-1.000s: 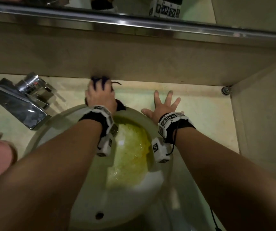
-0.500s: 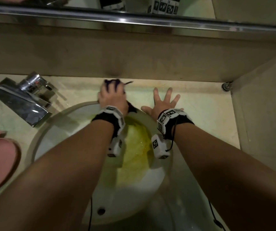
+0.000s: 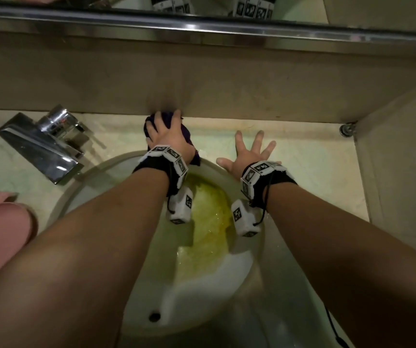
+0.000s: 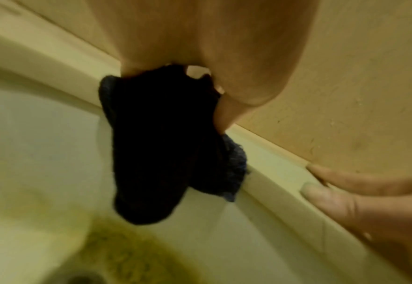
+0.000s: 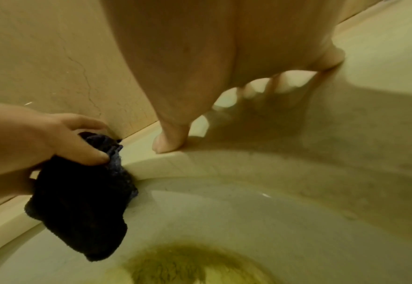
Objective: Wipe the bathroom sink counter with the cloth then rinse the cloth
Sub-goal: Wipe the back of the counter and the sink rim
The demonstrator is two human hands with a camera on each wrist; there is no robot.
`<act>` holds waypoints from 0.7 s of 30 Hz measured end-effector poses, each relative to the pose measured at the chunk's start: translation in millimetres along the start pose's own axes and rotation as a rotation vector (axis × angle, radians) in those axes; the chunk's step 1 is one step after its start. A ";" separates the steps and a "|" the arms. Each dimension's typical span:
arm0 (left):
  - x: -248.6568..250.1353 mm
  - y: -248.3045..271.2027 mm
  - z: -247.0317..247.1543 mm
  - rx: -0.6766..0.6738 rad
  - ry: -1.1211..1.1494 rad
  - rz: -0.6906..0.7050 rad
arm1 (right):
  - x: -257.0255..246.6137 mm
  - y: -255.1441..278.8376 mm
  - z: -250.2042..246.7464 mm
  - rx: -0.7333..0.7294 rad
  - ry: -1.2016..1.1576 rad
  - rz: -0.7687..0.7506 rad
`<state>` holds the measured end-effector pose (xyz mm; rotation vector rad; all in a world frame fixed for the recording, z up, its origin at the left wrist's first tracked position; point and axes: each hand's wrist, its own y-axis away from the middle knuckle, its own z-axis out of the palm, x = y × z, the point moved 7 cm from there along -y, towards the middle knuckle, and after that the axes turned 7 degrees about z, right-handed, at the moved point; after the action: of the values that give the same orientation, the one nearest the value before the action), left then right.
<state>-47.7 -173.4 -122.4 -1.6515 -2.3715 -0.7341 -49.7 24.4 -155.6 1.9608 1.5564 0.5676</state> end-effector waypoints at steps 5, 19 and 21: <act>1.8 22.2 -14.8 0.019 -0.127 0.141 | 0.9 15.1 -10.3 -0.011 0.070 -0.001; 53.4 113.3 -146.6 0.091 -0.239 0.377 | -17.0 166.5 -114.9 0.316 -0.129 -0.249; 57.8 127.9 -166.0 0.109 -0.241 0.374 | -17.8 186.5 -128.4 0.353 -0.156 -0.280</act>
<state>23.5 -169.7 82.9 -2.1507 -2.0980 -0.3491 0.4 -1.7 64.4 1.9268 1.8843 0.0237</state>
